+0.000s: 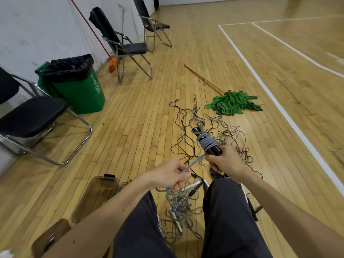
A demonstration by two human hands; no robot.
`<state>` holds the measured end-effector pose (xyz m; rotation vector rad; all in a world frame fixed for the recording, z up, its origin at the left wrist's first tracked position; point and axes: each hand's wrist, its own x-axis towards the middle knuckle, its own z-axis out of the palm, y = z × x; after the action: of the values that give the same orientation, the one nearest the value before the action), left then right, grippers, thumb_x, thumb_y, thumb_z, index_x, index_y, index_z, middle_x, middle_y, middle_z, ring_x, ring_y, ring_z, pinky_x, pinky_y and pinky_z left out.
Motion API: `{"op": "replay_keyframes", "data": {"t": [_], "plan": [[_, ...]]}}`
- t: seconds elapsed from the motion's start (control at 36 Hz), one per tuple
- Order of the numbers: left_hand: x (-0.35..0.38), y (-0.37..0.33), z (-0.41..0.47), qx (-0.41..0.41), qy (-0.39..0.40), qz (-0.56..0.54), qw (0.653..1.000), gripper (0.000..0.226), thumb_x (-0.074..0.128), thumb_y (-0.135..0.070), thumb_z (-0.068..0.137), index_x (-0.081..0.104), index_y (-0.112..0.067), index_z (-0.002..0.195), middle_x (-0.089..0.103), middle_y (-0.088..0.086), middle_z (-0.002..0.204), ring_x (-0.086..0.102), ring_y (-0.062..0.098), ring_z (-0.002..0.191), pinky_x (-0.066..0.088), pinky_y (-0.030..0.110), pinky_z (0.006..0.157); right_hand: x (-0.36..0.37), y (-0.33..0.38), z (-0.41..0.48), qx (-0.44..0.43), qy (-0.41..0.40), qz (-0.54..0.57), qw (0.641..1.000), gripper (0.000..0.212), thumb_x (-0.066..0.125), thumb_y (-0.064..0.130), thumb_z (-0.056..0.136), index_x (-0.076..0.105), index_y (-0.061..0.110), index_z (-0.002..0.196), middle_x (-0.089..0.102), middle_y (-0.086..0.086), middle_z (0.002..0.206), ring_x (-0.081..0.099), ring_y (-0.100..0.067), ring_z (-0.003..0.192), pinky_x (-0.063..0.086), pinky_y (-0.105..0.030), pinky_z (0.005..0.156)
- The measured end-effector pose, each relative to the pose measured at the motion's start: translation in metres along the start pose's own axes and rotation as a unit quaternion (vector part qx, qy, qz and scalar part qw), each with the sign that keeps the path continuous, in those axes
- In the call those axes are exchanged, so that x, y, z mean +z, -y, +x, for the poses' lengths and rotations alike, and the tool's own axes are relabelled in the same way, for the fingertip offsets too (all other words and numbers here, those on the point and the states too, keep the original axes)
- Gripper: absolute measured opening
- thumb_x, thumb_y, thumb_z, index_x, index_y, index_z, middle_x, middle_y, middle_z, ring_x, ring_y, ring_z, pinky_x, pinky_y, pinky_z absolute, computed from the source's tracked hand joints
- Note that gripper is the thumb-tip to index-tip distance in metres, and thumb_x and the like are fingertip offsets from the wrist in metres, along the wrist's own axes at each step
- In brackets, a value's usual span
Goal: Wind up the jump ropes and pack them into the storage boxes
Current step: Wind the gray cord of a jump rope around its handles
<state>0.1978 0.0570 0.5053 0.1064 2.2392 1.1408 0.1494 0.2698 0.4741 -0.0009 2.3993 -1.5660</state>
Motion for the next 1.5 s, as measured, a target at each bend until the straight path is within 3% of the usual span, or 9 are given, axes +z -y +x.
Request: {"op": "replay_keyframes", "data": {"t": [0.28,0.39,0.58,0.72,0.89,1.03,1.17,1.31,1.5], "plan": [[-0.018,-0.036,-0.035,0.057,-0.006,0.179,0.982,0.018,0.053,-0.028,0.104,0.058,-0.024,0.087,0.053,-0.006,0.065,0.047,-0.002,0.046,0.041,0.014,0.048,-0.02,-0.019,0.018,0.036,-0.09,-0.121,0.988,0.008,0.065,0.008,0.089,0.063,0.0,0.092,0.066,-0.015,0.073,0.059,-0.026,0.059,0.05,-0.041,0.055],[-0.028,-0.057,-0.046,0.11,-0.047,0.289,0.95,0.028,0.049,-0.034,0.104,0.055,-0.03,0.077,0.054,-0.002,0.066,0.048,0.011,0.057,0.043,0.029,0.059,-0.024,-0.022,0.012,0.07,-0.036,-0.125,0.989,0.01,0.066,0.007,0.088,0.063,-0.003,0.088,0.063,-0.011,0.063,0.057,-0.022,0.05,0.047,-0.032,0.05],[-0.051,-0.094,-0.042,0.205,-0.16,0.42,0.87,0.022,0.045,-0.035,0.106,0.055,-0.028,0.088,0.05,-0.011,0.063,0.044,0.003,0.055,0.03,0.025,0.052,-0.004,-0.008,-0.008,0.056,0.064,-0.096,0.992,0.018,0.065,0.003,0.092,0.058,0.002,0.076,0.059,-0.006,0.054,0.049,-0.014,0.038,0.041,-0.024,0.039],[-0.062,-0.101,-0.028,0.263,-0.219,0.488,0.803,0.037,0.043,-0.044,0.103,0.066,-0.017,0.097,0.051,-0.012,0.067,0.045,0.005,0.058,0.042,0.027,0.056,0.012,-0.001,-0.018,0.065,0.139,-0.066,0.986,0.021,0.068,0.005,0.092,0.058,0.003,0.073,0.059,-0.002,0.052,0.05,-0.014,0.039,0.042,-0.024,0.041],[-0.076,-0.107,-0.014,0.267,-0.253,0.623,0.691,0.044,0.043,-0.06,0.094,0.051,-0.018,0.083,0.05,-0.008,0.074,0.048,0.011,0.065,0.016,0.021,0.047,0.026,0.008,-0.032,0.077,0.228,-0.131,0.962,0.025,0.069,0.011,0.091,0.06,0.004,0.069,0.06,-0.003,0.051,0.05,-0.015,0.039,0.044,-0.024,0.046],[-0.081,-0.094,-0.008,0.361,-0.32,0.574,0.662,0.062,0.055,-0.075,0.072,0.036,-0.018,0.056,0.039,-0.007,0.048,0.031,0.013,0.04,0.005,0.018,0.048,0.031,0.018,-0.041,0.113,0.314,-0.159,0.929,0.015,0.067,0.009,0.091,0.061,0.001,0.079,0.06,-0.007,0.06,0.048,-0.014,0.041,0.042,-0.023,0.043],[-0.076,-0.1,-0.004,0.358,-0.333,0.537,0.688,0.068,0.044,-0.086,0.064,0.019,-0.023,0.055,0.024,-0.012,0.047,0.01,0.003,0.043,0.005,0.019,0.046,0.035,0.036,-0.056,0.088,0.406,-0.136,0.899,0.01,0.069,0.008,0.088,0.061,0.003,0.093,0.059,-0.004,0.063,0.047,-0.014,0.044,0.039,-0.021,0.04],[-0.085,-0.084,0.013,0.225,-0.288,0.535,0.761,0.07,0.054,-0.086,0.064,0.034,-0.02,0.06,0.032,-0.009,0.055,0.026,0.008,0.05,0.022,0.024,0.047,0.034,0.051,-0.073,0.029,0.446,-0.106,0.888,0.012,0.072,0.014,0.089,0.062,0.008,0.093,0.059,-0.001,0.062,0.047,-0.014,0.045,0.036,-0.023,0.041],[-0.101,-0.051,0.024,0.194,-0.303,0.418,0.834,0.076,0.049,-0.091,0.056,0.048,-0.015,0.061,0.044,-0.005,0.059,0.04,0.013,0.058,0.031,0.026,0.053,0.019,0.064,-0.08,-0.018,0.457,-0.011,0.889,0.029,0.072,0.012,0.09,0.062,0.027,0.067,0.055,-0.001,0.059,0.044,-0.015,0.045,0.031,-0.023,0.039]]}}
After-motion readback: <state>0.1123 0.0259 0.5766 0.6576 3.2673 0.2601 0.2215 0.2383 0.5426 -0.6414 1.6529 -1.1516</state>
